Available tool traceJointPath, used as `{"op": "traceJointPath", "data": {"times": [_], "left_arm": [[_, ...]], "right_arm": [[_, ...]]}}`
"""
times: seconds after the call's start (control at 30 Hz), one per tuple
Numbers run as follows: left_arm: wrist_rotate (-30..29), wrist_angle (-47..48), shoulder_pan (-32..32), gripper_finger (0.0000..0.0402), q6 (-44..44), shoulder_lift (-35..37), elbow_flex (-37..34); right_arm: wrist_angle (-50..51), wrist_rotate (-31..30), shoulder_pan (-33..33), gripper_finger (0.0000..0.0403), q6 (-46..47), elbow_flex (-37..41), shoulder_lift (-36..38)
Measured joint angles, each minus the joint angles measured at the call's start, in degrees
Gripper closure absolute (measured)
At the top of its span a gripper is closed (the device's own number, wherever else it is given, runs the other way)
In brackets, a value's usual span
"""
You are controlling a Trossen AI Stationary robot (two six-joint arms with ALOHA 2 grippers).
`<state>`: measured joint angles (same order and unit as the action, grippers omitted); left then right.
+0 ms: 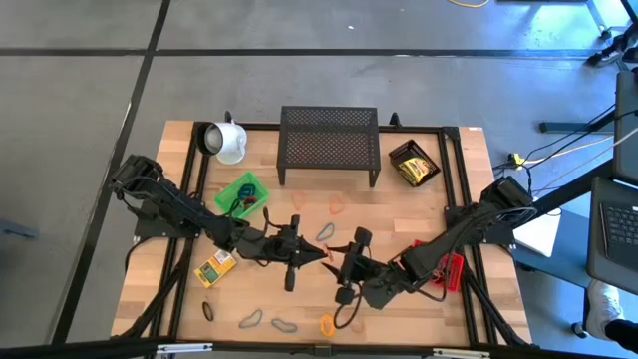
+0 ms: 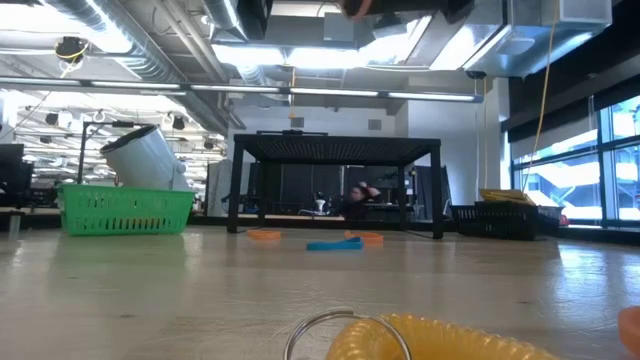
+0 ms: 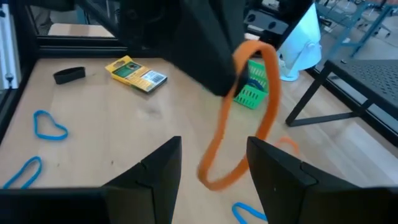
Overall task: Pick & Place Office Desk Supplies
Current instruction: Put the orange rubber band into the red bin
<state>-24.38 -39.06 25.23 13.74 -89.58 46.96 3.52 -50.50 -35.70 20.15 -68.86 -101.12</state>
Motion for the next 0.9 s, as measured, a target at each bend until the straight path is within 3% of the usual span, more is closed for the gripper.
{"op": "traceJointPath", "data": {"times": [0.23,0.53,0.77,0.9], "left_arm": [[0.0,0.0,0.0,0.04,0.0,0.0,0.0],[0.0,0.0,0.0,0.0386,0.4,0.0,0.0],[0.0,0.0,1.1,0.0358,0.5,0.0,0.0],[0.0,0.3,2.4,0.0326,0.5,0.0,0.0]], "right_arm": [[-0.1,0.8,0.4,0.0252,0.2,0.0,0.0],[-0.1,4.8,0.4,0.039,1.4,0.0,0.0],[0.1,7.2,0.4,0.0397,1.7,0.0,0.2],[4.0,12.7,0.4,0.0397,1.5,0.0,2.8]]}}
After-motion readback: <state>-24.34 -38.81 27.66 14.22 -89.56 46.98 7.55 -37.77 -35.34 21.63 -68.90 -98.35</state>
